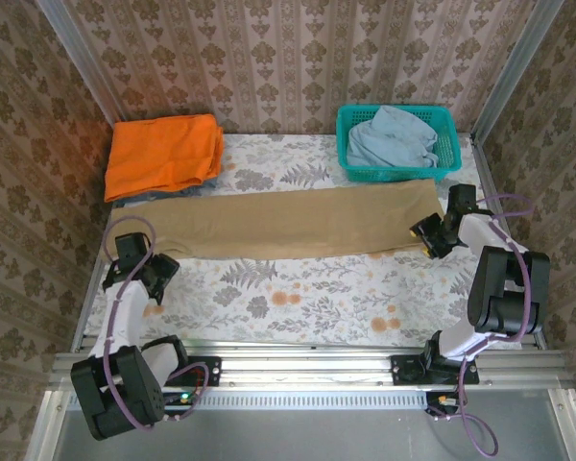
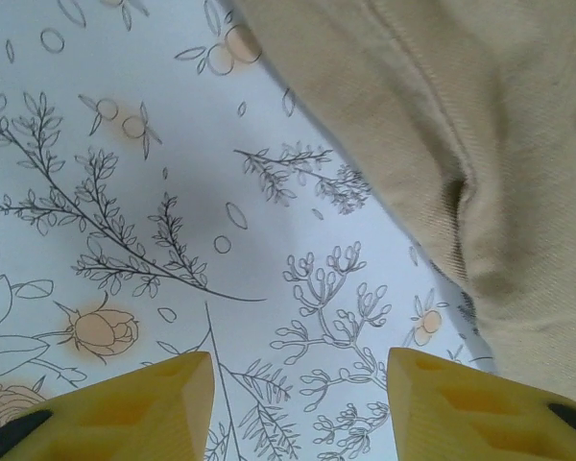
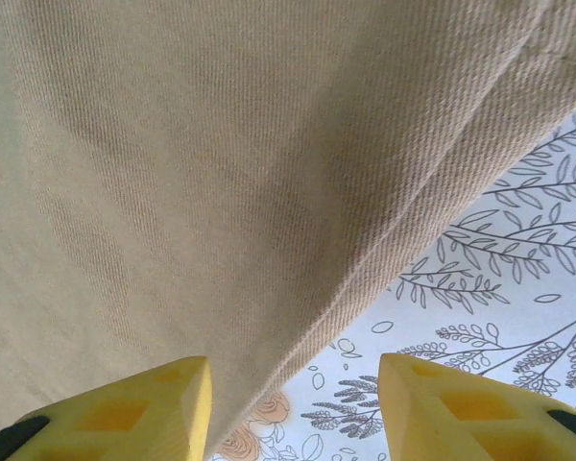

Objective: Fold and stack the trousers

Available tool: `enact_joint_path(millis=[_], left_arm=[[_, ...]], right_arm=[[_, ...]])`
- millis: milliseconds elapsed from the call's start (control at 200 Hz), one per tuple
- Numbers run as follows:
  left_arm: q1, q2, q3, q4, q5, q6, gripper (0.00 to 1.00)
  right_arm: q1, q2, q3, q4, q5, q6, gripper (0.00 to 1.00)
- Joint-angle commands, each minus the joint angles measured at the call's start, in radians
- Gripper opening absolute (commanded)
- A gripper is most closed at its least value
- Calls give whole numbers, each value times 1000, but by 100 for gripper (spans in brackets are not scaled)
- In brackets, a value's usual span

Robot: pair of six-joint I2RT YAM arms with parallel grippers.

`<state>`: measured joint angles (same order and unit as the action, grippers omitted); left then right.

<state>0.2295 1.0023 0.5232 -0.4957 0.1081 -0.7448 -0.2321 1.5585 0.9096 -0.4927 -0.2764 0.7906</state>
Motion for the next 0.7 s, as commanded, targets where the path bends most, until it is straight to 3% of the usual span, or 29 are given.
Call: enact_joint_path(millis=[0,125,360,695], left_arm=[[-3,-3,-5,15,-3,-15,49],[-4,-16,-40,45,3,-52,49],[-7,150,-75,364,71,-93,53],[-13,345,-112,655,114,-143,63]], right_arm=[[18,-6,-25,23,-20,1,49],[25,-12,-37,50,-12,3,49],[42,-1,-25,68,-9,-23,49],[51,12,-31,88,-1,-40,48]])
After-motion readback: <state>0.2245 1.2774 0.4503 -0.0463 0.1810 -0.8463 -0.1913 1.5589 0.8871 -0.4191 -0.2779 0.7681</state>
